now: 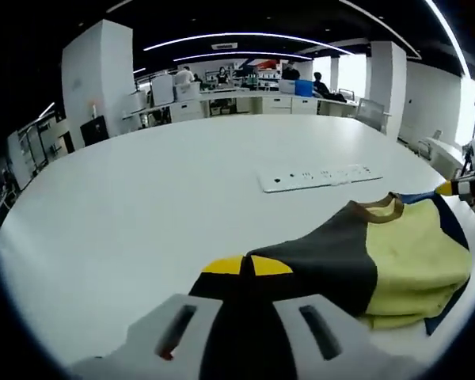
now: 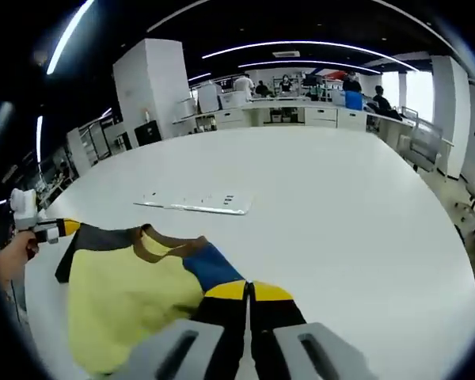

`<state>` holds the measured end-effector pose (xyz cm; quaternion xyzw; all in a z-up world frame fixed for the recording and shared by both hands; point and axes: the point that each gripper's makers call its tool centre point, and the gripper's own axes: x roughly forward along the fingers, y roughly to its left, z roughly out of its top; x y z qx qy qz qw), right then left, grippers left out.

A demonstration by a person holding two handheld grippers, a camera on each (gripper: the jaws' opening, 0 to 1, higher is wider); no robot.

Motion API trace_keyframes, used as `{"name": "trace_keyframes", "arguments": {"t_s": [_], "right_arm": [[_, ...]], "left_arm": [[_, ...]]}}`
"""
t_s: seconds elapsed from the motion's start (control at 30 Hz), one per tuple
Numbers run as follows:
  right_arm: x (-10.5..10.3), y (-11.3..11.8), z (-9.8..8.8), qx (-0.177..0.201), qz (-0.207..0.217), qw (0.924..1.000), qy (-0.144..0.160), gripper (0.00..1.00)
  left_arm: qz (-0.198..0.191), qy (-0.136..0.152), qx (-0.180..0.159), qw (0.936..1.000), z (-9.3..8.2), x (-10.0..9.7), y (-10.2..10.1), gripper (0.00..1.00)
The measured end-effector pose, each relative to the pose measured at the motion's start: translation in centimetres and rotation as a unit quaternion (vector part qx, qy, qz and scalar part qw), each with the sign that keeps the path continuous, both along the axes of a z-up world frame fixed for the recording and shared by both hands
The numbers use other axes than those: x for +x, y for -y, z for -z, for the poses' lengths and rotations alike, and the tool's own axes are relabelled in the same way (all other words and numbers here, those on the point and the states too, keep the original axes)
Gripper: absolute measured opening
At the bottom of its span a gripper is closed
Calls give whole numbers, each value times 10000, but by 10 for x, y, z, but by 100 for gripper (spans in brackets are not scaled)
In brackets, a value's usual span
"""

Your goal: Fold the garment on the visible template until the final outline fits inside the template.

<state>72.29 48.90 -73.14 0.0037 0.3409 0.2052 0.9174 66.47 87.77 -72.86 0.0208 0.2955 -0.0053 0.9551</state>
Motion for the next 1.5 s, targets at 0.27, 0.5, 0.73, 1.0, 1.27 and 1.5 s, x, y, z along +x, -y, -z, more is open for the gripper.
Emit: {"name": "trace_keyframes", "arguments": {"t_s": [0.27, 0.5, 0.73, 1.0, 1.27, 1.5], "right_arm": [[-3, -6, -8, 238, 75, 9997, 72, 8], [-15, -12, -28, 148, -128, 9992, 358, 28], [-46, -13, -41, 131, -315, 9980, 528, 54], [-96, -18, -43, 424, -534, 9971, 344, 64], [-135, -23, -38, 554, -709, 9958, 164, 65], [-157, -27, -29, 533, -880, 9947, 60, 65]], "left_arm": [[-25, -97, 10, 9999, 4, -10, -4, 6], [238, 218, -404, 9987, -12, -27, 16, 22], [689, 382, -739, 9941, -24, -51, 40, 33], [1031, 458, -974, 9888, -31, -75, 57, 37], [1592, 445, -1073, 9804, -32, -98, 90, 34], [2166, 321, -1049, 9701, -25, -114, 125, 33]]}}
